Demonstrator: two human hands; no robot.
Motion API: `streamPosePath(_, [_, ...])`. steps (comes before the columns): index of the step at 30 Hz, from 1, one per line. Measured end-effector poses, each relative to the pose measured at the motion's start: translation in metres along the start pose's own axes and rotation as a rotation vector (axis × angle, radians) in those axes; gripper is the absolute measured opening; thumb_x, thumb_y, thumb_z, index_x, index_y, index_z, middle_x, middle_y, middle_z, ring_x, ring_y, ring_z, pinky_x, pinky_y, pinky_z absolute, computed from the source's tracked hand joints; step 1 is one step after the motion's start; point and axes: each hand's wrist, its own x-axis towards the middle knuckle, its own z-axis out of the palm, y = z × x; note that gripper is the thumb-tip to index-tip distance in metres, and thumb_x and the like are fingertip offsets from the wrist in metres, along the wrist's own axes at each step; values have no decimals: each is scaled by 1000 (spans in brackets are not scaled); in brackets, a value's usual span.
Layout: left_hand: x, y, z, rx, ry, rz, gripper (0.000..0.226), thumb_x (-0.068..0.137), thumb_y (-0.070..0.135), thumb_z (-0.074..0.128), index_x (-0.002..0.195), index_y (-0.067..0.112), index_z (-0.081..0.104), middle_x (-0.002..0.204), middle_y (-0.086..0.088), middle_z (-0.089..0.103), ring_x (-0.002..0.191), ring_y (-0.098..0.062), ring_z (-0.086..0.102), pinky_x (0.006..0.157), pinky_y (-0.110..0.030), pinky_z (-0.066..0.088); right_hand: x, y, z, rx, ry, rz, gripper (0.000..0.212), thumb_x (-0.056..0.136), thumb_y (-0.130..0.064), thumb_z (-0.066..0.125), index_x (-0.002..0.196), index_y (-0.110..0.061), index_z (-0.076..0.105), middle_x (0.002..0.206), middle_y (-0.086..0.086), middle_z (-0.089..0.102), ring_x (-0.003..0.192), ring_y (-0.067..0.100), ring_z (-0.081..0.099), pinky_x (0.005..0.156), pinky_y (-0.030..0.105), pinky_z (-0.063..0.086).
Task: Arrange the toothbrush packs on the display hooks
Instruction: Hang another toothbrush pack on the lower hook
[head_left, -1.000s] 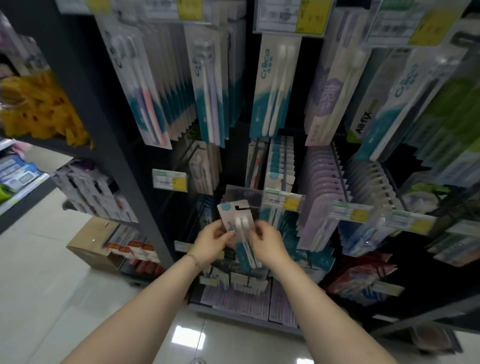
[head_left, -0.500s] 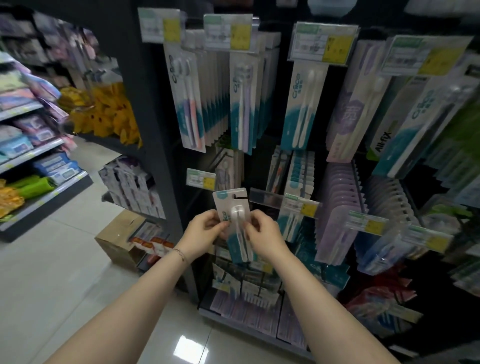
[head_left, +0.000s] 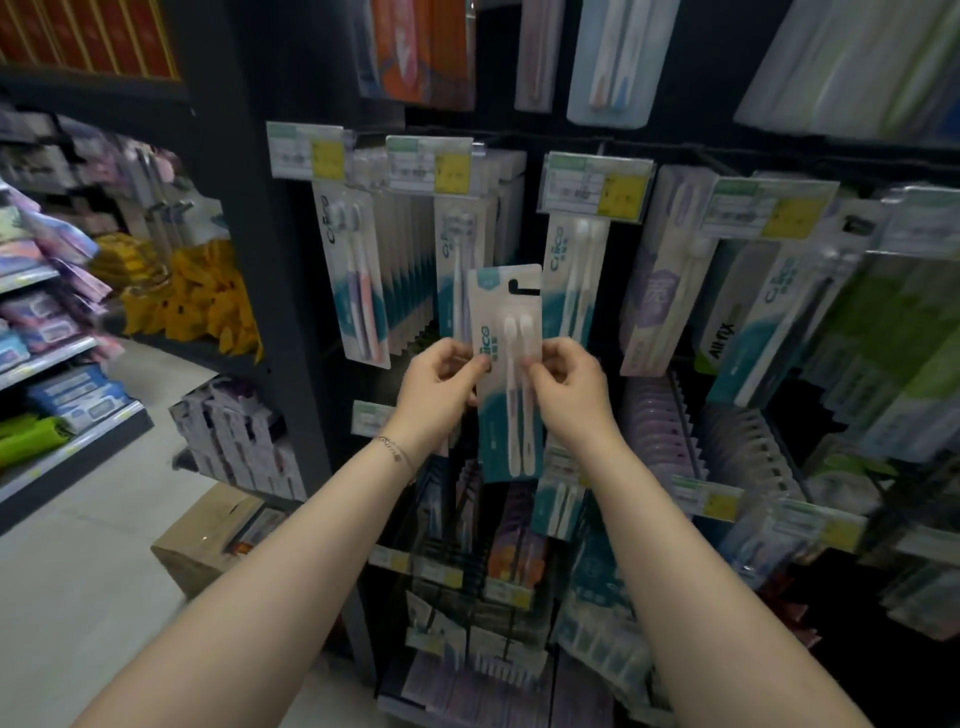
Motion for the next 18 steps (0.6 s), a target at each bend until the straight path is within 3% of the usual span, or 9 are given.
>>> streamPosePath(3, [20, 12, 12, -35, 18, 31, 9, 92, 16, 61, 83, 15, 60, 85, -7, 65, 75, -14, 60, 68, -31, 51, 18, -10, -7, -33, 61, -34, 10, 93, -21, 57, 90, -13, 62, 86, 10, 67, 81, 25, 63, 72, 38, 51])
streamPosePath(8, [45, 29, 29, -144, 43, 54, 14, 92, 10, 60, 81, 19, 59, 88, -3, 66, 84, -14, 62, 80, -29, 52, 42, -25, -20, -72, 145, -103, 8, 93, -25, 57, 90, -23, 64, 81, 0, 67, 77, 18, 63, 72, 36, 52])
streamPosePath(13, [71, 41, 42, -121, 33, 56, 16, 94, 14, 58, 82, 24, 57, 96, -6, 68, 92, -22, 65, 80, -36, 53, 65, -33, -30, -33, 205, -91, 10, 93, -26, 58, 97, -27, 66, 85, -9, 68, 81, 9, 63, 81, 36, 55])
streamPosePath(18, [87, 47, 55, -143, 31, 63, 11, 95, 18, 56, 85, 23, 56, 96, -6, 68, 82, -14, 61, 68, -27, 48, 85, -37, -41, -76, 257, -113, 21, 94, -28, 58, 108, -15, 67, 93, -6, 68, 89, 12, 63, 82, 34, 52])
